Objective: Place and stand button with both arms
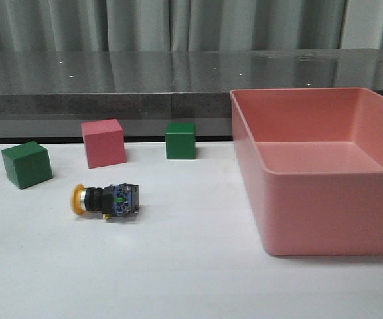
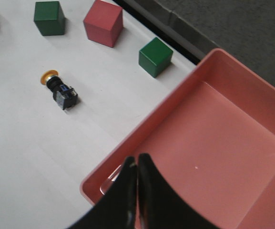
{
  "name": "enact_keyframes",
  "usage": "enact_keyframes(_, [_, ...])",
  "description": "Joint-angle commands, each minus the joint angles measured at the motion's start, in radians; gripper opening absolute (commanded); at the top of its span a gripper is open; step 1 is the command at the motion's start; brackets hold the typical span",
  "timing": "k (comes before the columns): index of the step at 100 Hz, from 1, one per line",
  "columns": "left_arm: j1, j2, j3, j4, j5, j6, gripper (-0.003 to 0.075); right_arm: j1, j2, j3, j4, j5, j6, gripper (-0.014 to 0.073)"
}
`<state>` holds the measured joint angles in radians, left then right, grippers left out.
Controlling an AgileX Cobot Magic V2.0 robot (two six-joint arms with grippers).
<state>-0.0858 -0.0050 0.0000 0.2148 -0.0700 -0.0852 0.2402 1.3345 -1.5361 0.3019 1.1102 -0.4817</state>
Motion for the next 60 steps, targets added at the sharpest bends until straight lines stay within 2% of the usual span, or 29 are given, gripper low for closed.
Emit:
enact_keyframes(1, [0.003, -0.03, 0.044, -0.003, -0.074, -0.009, -0.0019, -0.035, -0.121, 0.081, -0.005, -0.102, 0.03, -0.0018])
enact_keyframes(29, [0.003, -0.03, 0.044, -0.003, -0.074, -0.009, -0.0019, -0.054, -0.472, 0.525, -0.135, -0.414, 0.185, -0.0018])
enact_keyframes(43, [0.003, -0.03, 0.044, -0.008, -0.074, -0.009, -0.0019, -0.054, -0.626, 0.734, -0.146, -0.565, 0.239, -0.0028])
enact_keyframes(50, [0.003, -0.03, 0.044, -0.054, -0.085, -0.009, -0.0019, -0.054, -0.689, 0.822, -0.146, -0.618, 0.242, -0.0067])
enact_keyframes(60, [0.003, -0.03, 0.044, -0.215, -0.115, -0.009, -0.0019, -0.054, -0.754, 0.926, -0.146, -0.669, 0.242, -0.0064])
